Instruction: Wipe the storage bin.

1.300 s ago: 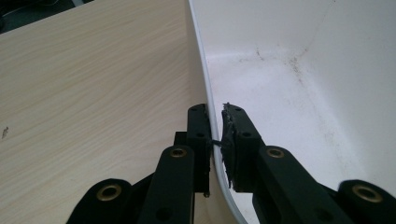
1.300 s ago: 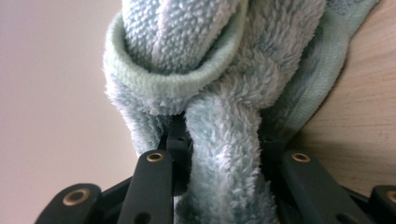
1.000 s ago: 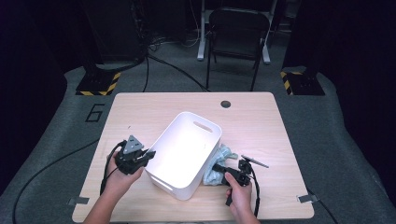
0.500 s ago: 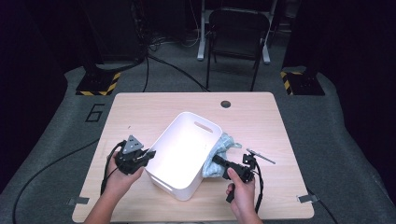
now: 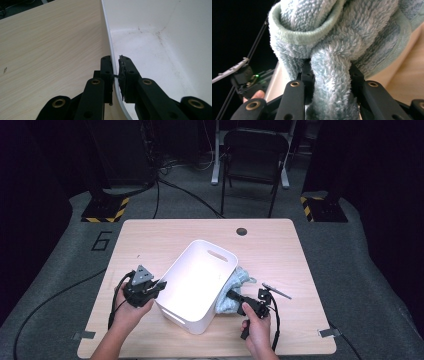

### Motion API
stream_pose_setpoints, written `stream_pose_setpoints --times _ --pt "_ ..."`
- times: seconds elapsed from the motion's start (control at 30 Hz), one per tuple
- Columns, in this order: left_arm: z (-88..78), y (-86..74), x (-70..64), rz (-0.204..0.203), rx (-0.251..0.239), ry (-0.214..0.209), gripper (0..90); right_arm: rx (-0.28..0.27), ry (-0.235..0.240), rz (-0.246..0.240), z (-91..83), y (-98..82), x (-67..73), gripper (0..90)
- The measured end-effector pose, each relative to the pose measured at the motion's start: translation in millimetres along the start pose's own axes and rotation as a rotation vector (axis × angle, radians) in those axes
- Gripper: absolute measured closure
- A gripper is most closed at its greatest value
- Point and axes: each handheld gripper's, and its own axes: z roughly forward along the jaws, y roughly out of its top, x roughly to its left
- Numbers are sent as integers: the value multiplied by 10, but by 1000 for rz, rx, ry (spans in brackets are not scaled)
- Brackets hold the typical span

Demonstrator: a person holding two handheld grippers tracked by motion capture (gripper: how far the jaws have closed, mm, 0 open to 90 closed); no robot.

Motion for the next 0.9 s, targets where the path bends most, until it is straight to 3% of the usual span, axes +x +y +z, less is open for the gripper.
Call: stream_pose_setpoints --times 0.17,0.3,0.33,0.37,0.4,0.53,0.57,0.7,0.73,0.77,0.83,0.9 --pt "0 3 -5 8 2 2 814 28 -59 27 78 -87 -237 669" --pt "1 5 -8 11 4 9 815 84 -161 54 161 -180 -455 671" --pt "1 5 -8 11 3 10 814 73 -138 86 174 -203 -491 671" --pt "1 6 -7 10 4 10 814 74 -136 77 176 -202 -500 672" --pt "1 6 -8 10 4 11 813 84 -162 62 179 -191 -483 673" --pt "1 6 -8 7 4 14 812 85 -162 69 173 -185 -468 676" --pt "0 5 -7 5 5 16 811 87 -165 89 175 -184 -447 679" --pt "3 2 -4 -8 -2 13 804 78 -176 62 172 -176 -388 688" --pt "2 3 -4 -5 1 13 804 88 -185 81 163 -173 -338 689" --pt "0 7 -6 -1 6 18 804 91 -180 44 154 -169 -340 689" --pt "9 6 -20 -1 -3 31 803 86 -168 58 144 -158 -262 690" --pt "3 12 -24 7 8 34 804 75 -145 13 130 -133 -212 689"
